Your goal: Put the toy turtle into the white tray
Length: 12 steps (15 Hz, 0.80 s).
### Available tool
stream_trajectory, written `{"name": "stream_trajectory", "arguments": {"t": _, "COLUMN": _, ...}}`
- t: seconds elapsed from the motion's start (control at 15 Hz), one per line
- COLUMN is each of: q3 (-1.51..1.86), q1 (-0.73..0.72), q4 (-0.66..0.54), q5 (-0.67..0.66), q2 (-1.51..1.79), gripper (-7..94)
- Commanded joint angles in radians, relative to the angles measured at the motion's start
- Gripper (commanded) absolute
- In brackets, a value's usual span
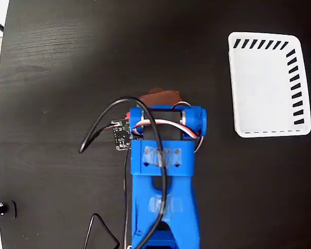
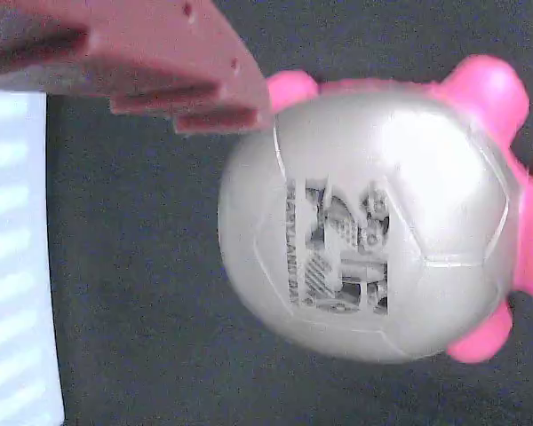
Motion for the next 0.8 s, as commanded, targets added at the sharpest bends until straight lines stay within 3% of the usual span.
{"name": "stream_trajectory", "arguments": {"t": 0.0, "q3": -0.057, "q1": 0.011, "q4": 0.031, "q5": -0.017, "q2": 0.025, "gripper": 51}}
{"name": "stream_trajectory", "arguments": {"t": 0.47, "q3": -0.048, "q1": 0.051, "q4": 0.038, "q5": -0.058, "q2": -0.015, "gripper": 67}}
{"name": "stream_trajectory", "arguments": {"t": 0.73, "q3": 0.003, "q1": 0.049, "q4": 0.003, "q5": -0.061, "q2": -0.063, "gripper": 67}}
